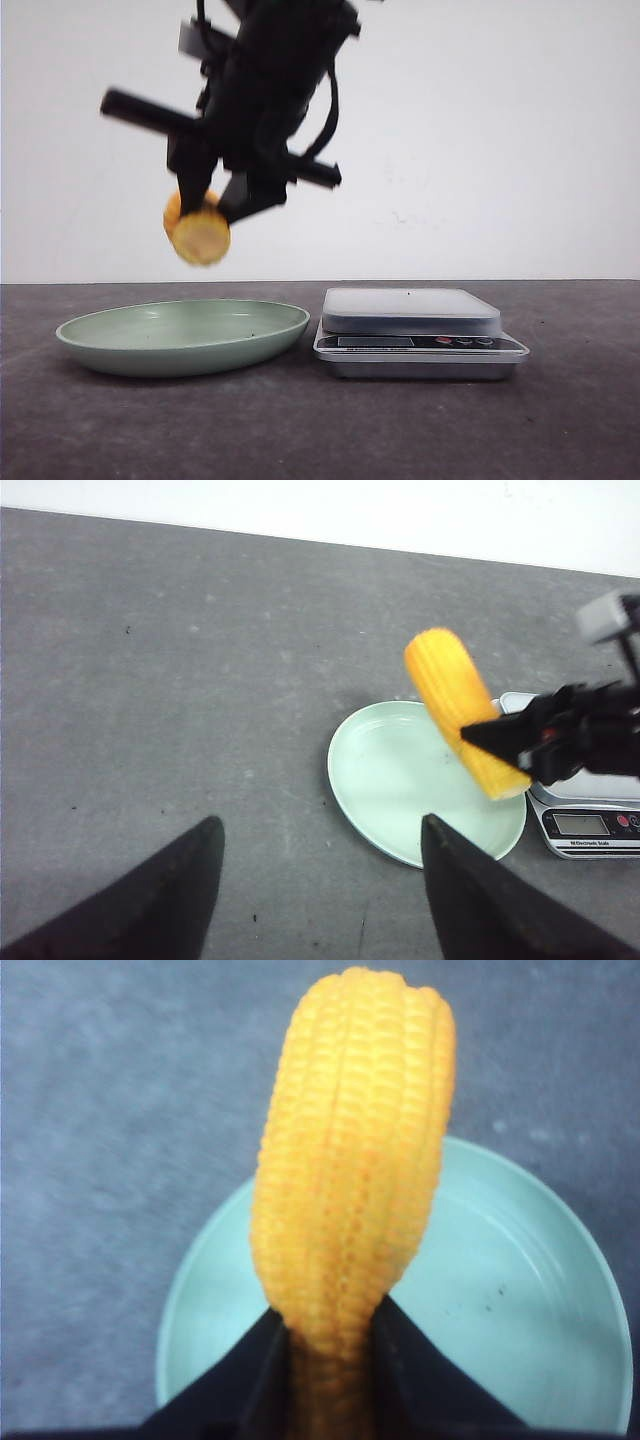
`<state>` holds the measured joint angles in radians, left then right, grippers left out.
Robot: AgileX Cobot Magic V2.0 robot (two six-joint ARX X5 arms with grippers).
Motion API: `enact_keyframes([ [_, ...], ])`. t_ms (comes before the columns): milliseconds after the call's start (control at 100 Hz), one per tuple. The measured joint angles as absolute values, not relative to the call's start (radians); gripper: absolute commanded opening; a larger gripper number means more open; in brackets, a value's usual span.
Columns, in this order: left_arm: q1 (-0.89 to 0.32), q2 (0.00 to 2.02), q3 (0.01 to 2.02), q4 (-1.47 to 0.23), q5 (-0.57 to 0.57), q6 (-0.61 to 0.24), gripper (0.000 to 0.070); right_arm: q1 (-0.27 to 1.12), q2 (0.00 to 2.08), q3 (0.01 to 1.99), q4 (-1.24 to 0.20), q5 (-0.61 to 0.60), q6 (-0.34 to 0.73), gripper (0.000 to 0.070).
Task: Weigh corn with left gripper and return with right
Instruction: 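Lift the corn with the right gripper and carry it over the plate, then lower the corn onto the plate, open the right gripper and withdraw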
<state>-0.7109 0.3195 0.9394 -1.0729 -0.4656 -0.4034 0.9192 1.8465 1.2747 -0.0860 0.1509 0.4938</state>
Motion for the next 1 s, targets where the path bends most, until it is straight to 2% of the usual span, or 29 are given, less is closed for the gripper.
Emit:
enact_keyframes([
  [320,-0.711,0.319,0.939,-1.074,-0.466,-0.404,0.0352,0.919,1.943,1.275,-0.089,0.153,0.530,0.0000],
  [340,-0.711,0.319,0.939,-1.075,-0.466,-0.404,0.0352,0.920,1.944,1.275,-0.091,0.153,0.531,0.0017],
  [360,-0.711,0.319,0.939,-1.076,-0.466,-0.403,0.0352,0.920,1.945,1.275,-0.091,0.153,0.532,0.0058],
  [380,-0.711,0.319,0.939,-1.078,-0.466,-0.404,0.0352,0.920,1.945,1.275,-0.090,0.154,0.532,0.0128],
  [460,-0.711,0.319,0.939,-1.087,-0.466,-0.404,0.0352,0.922,1.945,1.275,-0.085,0.153,0.532,0.0508],
  [480,-0.711,0.319,0.939,-1.088,-0.466,-0.404,0.0352,0.922,1.945,1.275,-0.085,0.153,0.532,0.0567],
  [500,-0.711,0.319,0.939,-1.089,-0.466,-0.403,0.0352,0.923,1.945,1.275,-0.085,0.153,0.533,0.0594],
  [730,-0.711,0.319,0.939,-1.089,-0.466,-0.403,0.0352,0.923,1.945,1.278,-0.051,0.152,0.539,0.0591],
  [860,-0.711,0.319,0.939,-1.089,-0.466,-0.404,0.0352,0.909,1.921,1.301,-0.123,0.149,0.503,0.0592],
  [1000,-0.711,0.319,0.939,-1.089,-0.466,-0.403,0.0352,0.873,1.785,1.327,-0.208,0.154,0.413,0.0592],
])
